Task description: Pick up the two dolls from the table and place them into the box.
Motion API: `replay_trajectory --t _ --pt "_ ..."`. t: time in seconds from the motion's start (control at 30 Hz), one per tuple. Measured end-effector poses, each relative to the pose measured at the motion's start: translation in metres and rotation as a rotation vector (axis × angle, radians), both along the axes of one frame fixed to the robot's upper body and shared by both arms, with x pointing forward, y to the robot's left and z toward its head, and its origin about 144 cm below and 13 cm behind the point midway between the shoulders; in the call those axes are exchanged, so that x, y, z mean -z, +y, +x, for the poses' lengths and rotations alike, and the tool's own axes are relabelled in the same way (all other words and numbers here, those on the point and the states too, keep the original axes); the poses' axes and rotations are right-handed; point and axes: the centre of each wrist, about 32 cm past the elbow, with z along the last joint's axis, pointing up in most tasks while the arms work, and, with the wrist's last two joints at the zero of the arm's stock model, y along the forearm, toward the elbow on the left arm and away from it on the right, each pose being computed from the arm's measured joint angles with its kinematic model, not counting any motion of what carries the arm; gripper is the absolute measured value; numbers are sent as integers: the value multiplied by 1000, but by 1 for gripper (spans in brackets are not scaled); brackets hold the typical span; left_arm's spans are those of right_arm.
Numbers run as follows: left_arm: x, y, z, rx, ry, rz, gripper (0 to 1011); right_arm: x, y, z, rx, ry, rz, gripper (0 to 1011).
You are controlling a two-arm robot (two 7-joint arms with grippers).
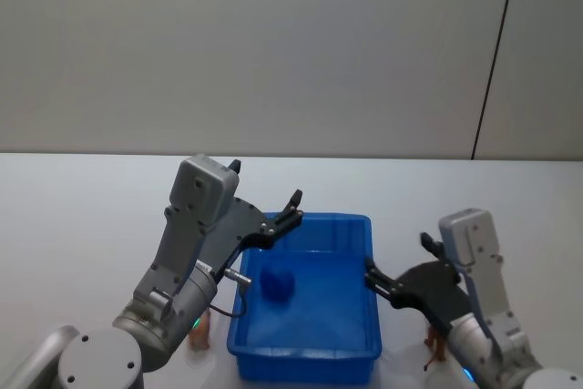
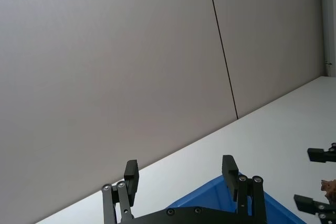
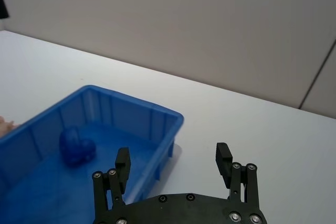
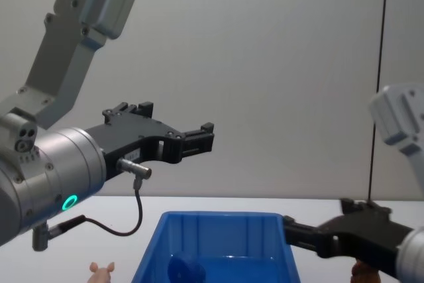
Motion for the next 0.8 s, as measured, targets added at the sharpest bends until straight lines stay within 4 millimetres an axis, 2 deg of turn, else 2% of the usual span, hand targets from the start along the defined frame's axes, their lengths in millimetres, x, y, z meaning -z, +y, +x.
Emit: replay_trajectory --t 0.33,0.8 --pt "0 0 0 0 0 0 1001 -1 -9 -22 106 34 -45 1001" --pt "0 0 0 0 0 0 1001 7 -13 -42 182 114 -77 1001"
